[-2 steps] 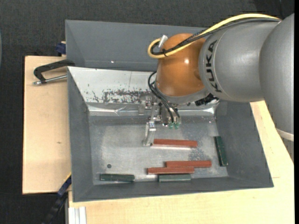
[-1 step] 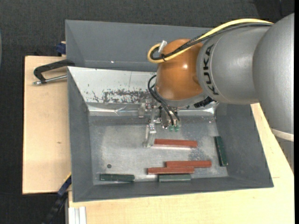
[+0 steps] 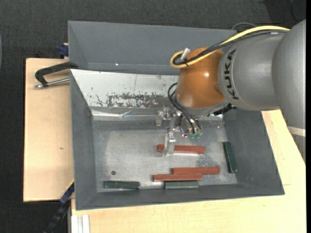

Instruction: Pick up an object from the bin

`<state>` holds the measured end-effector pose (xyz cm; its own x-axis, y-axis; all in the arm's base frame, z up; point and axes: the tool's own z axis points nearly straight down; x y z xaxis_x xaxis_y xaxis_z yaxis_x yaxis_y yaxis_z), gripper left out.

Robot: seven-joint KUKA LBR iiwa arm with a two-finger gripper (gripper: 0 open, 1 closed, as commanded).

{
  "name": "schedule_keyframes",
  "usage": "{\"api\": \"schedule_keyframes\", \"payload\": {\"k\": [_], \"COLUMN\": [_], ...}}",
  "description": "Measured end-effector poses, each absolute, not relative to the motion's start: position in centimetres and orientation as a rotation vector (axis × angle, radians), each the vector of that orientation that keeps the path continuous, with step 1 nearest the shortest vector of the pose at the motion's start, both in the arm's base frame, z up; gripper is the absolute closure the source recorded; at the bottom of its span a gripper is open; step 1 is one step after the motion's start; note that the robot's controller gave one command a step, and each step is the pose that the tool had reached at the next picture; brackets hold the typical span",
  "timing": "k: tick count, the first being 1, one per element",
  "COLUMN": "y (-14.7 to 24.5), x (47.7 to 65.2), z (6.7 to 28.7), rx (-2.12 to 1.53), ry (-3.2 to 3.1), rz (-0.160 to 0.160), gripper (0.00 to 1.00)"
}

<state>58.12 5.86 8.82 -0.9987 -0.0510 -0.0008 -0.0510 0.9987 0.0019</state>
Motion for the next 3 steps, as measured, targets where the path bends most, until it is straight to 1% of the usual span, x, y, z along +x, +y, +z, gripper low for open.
{"api": "schedule_keyframes", "payload": {"k": [1, 2, 3], "y": [3.4, 0.2, 0.2], "x": [58.8, 57.5, 55.4], "z": [8.7, 8.8, 10.7], "rx": [0.013, 0.07, 0.008], "ry": [3.139, 3.139, 3.14], "rz": [0.0, 0.003, 0.002], "gripper": [0.0, 0.0, 1.0]}}
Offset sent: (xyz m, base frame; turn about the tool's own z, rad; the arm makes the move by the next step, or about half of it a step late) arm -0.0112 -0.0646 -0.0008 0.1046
